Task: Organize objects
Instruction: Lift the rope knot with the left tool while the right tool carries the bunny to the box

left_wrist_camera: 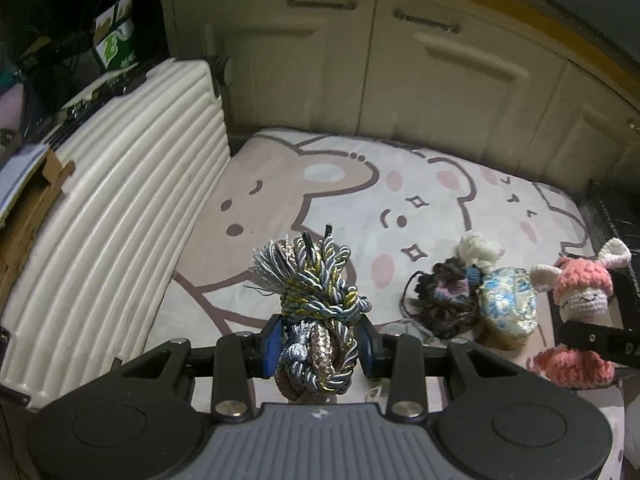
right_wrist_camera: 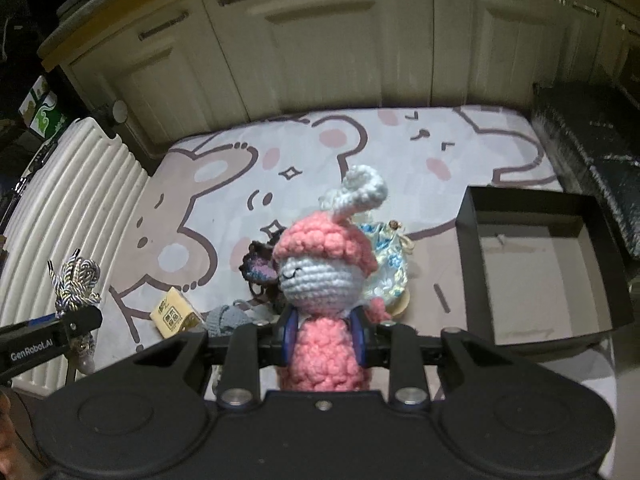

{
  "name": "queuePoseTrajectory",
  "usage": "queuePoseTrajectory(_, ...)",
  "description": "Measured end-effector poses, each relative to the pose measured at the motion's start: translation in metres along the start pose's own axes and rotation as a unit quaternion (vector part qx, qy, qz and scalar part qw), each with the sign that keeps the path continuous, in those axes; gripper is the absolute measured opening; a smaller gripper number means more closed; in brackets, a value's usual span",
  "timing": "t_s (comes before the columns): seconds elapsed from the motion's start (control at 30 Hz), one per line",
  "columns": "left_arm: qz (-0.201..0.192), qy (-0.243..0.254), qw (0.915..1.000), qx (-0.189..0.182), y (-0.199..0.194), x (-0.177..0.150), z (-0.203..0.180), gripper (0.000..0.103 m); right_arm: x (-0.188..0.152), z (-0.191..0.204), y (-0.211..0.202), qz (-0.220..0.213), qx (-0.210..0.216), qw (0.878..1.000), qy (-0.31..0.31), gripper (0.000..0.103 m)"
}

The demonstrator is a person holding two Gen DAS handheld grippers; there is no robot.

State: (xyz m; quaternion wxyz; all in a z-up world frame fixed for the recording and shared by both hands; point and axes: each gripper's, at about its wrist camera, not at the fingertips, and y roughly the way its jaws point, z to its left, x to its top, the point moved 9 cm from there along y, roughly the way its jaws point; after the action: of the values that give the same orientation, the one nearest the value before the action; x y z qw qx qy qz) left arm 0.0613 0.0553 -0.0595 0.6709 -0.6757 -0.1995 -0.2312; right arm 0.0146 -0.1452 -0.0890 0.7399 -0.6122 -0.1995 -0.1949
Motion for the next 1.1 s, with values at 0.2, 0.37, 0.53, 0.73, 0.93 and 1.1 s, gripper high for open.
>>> queuePoseTrajectory(0.2, -0.01, 0.018, 0.9998, -0.003, -0.015, 0.002, -0.015, 0.039, 0.003, -0.001, -0.014, -0.012, 0.004, 1.0, -0.005, 0.029)
queuePoseTrajectory(0.37, -0.014, 0.03, 0.9994, -0.006, -0.024, 0.002, -0.025, 0.039, 0.006, -0.001, -0.026, -0.027, -0.005, 0.999, -0.025, 0.029)
queuePoseTrajectory(0.53, -0.015, 0.039, 0.9991, -0.012, -0.029, -0.002, -0.035, 0.039, 0.009, 0.0, -0.036, -0.039, -0.003, 0.998, -0.041, 0.029)
queuePoseTrajectory(0.73, -0.018, 0.041, 0.9988, -0.02, -0.035, -0.001, -0.046, 0.039, 0.013, -0.002, -0.046, -0.051, -0.001, 0.997, -0.053, 0.029)
queuePoseTrajectory(0.93, -0.023, 0.052, 0.998, -0.025, -0.04, 0.004, -0.062, 0.039, 0.023, -0.014, -0.055, -0.065, -0.003, 0.996, -0.064, 0.029)
queuePoseTrajectory(1.1, -0.028, 0.066, 0.9967, -0.037, -0.042, 0.01, -0.083, 0.039, 0.03, -0.032, -0.062, -0.072, -0.01, 0.996, -0.06, 0.029)
